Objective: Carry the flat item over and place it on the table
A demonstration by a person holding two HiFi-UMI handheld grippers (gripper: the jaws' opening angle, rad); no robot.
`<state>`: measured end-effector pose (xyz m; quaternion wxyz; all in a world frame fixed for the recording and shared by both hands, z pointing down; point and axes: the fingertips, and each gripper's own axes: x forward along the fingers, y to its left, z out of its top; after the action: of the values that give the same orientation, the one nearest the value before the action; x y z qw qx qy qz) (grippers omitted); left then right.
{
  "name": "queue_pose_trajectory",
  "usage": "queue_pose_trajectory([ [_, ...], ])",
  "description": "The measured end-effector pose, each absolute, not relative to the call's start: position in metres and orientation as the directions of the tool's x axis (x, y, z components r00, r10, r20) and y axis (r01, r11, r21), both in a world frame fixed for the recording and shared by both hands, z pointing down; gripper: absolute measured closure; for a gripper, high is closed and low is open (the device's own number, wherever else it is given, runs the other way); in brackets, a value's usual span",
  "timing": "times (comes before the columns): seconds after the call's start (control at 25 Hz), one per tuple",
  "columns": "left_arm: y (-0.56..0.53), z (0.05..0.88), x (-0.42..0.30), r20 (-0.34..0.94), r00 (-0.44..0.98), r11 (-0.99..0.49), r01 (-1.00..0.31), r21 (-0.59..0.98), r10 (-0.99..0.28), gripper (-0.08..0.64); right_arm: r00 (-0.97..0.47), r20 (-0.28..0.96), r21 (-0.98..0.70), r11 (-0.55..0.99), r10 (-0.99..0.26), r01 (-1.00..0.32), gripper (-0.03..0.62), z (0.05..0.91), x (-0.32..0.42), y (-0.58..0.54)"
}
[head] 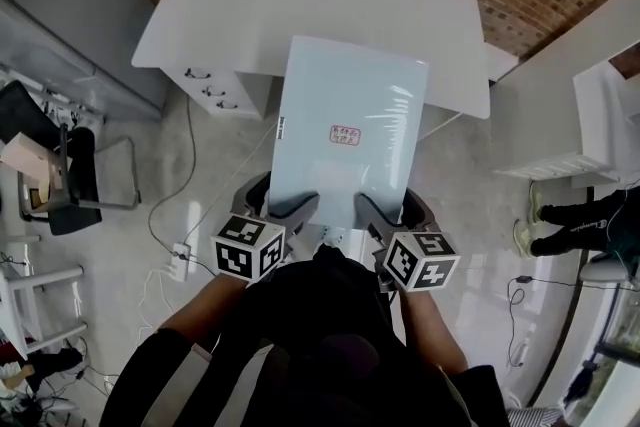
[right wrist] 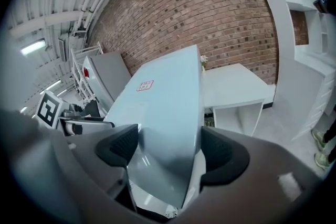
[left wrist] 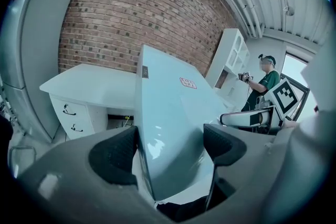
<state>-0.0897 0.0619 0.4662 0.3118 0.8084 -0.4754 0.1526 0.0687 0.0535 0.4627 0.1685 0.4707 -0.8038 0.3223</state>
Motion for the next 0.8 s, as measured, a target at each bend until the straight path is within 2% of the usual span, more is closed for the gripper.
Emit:
queue_pose_trajectory([
  [0.36,0.024,0.450,-0.050,0.524,0.501,-0.392,-0.865,0.312,-0.689,0.149,-0.496,0.532,-0.365,0.343,-0.686,-0.866,0.215,0.451,0.108,0.020],
  [0.8,-0.010,0.446,0.006,0.511,0.563,-0.469,-0.826,0.314,-0.650,0.149,-0.427,0.534,-0.362,0.259,-0.730,-0.895,0.215,0.447,0.164,0.000],
])
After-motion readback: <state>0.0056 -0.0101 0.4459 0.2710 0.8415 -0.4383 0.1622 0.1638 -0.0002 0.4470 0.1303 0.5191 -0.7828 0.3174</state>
